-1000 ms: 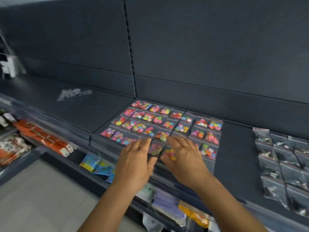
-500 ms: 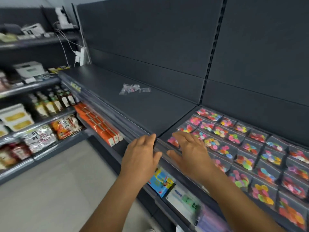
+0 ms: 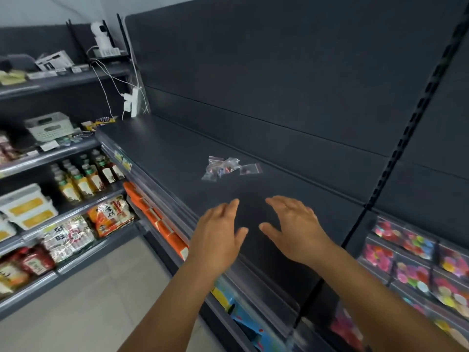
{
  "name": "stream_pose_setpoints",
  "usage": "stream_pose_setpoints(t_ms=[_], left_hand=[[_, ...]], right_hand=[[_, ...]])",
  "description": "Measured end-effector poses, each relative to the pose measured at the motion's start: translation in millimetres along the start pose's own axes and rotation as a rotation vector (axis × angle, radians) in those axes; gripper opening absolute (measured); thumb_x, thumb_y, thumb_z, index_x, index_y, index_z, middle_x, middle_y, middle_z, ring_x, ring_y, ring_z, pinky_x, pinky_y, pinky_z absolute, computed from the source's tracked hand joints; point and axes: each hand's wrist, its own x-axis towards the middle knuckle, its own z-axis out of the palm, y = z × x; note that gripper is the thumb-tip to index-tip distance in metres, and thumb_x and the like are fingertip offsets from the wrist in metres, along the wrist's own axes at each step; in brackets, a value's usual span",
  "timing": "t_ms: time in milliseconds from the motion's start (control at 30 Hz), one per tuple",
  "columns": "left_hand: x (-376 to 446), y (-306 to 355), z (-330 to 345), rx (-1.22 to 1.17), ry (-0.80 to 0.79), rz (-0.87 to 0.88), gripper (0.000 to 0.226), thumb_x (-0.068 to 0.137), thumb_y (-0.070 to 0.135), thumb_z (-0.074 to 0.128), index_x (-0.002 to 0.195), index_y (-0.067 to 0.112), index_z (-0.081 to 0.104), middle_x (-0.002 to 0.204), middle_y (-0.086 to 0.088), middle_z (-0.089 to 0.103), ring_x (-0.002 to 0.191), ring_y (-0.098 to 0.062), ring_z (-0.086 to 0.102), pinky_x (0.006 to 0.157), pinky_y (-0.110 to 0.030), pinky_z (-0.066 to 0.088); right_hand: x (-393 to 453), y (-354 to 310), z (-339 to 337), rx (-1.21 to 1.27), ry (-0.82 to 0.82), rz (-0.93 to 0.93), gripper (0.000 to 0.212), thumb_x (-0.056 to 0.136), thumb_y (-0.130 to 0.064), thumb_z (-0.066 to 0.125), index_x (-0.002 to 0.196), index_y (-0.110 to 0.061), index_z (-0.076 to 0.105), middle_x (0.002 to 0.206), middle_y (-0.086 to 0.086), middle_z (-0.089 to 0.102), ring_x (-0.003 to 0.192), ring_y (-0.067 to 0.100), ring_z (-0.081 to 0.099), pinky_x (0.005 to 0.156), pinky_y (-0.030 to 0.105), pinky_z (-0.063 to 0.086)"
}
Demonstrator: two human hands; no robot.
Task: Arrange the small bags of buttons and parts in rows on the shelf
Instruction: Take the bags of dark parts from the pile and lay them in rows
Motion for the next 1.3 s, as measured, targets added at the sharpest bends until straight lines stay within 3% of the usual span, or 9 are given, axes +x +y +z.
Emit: stream_pose_setpoints(t_ms=[467,600,700,800,1000,1133,1200,1300], left_hand=[[148,-107,28,-0.02,-0.095,-0.043,0.059,0.096,0.032,0.046,0.148,0.018,0.021,0.15,-0.004,0.03,0.134,-0.024,0.03,0.107,-0.036,0.032],[179,-133,36,-0.064,-0.069,-0.116,0.061,0.096,0.036,0.045,0.146,0.014,0.021,0.141,-0.009,0.039,0.126,-0.027,0.036,0.1,-0.037,0.036],[197,-147,41,-0.034,-0.037,-0.136,0.05,0.095,0.043,0.042,0.132,0.01,0.043,0.128,-0.01,0.047,0.119,-0.027,0.036,0.094,-0.035,0.037],[210,-156,46,-0.044,-0.043,-0.112,0.044,0.092,0.049,0.044,0.114,0.012,0.056,0.116,-0.009,0.052,0.113,-0.026,0.038,0.09,-0.034,0.039],[225,-163,51,-0.271,-0.083,-0.117,0.032,0.086,0.044,0.06,0.1,0.016,0.062,0.104,-0.004,0.057,0.107,-0.024,0.042,0.086,-0.033,0.042],[225,-163,49,-0.476,-0.099,-0.078,0.015,0.084,0.032,0.064,0.088,0.023,0.054,0.084,0.008,0.058,0.094,-0.018,0.052,0.071,-0.028,0.042],[224,-161,46,-0.586,-0.117,-0.063,0.02,0.082,0.025,0.066,0.092,0.025,0.048,0.077,0.013,0.056,0.084,-0.015,0.058,0.067,-0.025,0.044],[225,-155,38,-0.799,-0.146,-0.092,0.035,0.079,0.019,0.069,0.101,0.03,0.045,0.074,0.014,0.059,0.072,-0.002,0.059,0.059,-0.009,0.041]], right_hand=[[167,-34,49,0.062,-0.096,0.076,0.062,0.095,-0.039,0.046,0.149,-0.026,0.018,0.155,-0.001,0.023,0.143,0.022,0.016,0.116,0.044,0.02],[205,-47,66,0.108,-0.007,0.209,0.053,0.093,-0.037,0.049,0.141,-0.02,0.035,0.142,0.007,0.041,0.132,0.026,0.033,0.107,0.038,0.034],[230,-56,77,0.095,0.053,0.331,0.041,0.093,-0.041,0.048,0.122,-0.013,0.05,0.127,0.01,0.052,0.123,0.027,0.04,0.099,0.036,0.039],[247,-62,86,0.135,0.119,0.428,0.041,0.091,-0.042,0.049,0.113,-0.008,0.053,0.12,0.011,0.055,0.12,0.029,0.043,0.095,0.036,0.042],[257,-63,93,0.196,0.236,0.503,0.017,0.091,-0.026,0.051,0.082,-0.012,0.049,0.098,0.013,0.062,0.096,0.029,0.056,0.069,0.028,0.039],[249,-63,90,0.246,0.251,0.506,0.013,0.091,-0.02,0.05,0.079,-0.012,0.05,0.077,0.006,0.061,0.072,0.024,0.056,0.059,0.026,0.035],[243,-64,87,0.304,0.297,0.513,0.012,0.091,-0.017,0.049,0.083,-0.009,0.055,0.069,0.003,0.06,0.064,0.02,0.055,0.055,0.025,0.037],[233,-62,78,0.381,0.415,0.557,0.012,0.092,-0.016,0.048,0.081,-0.013,0.052,0.062,0.0,0.059,0.054,0.013,0.051,0.046,0.018,0.034]])
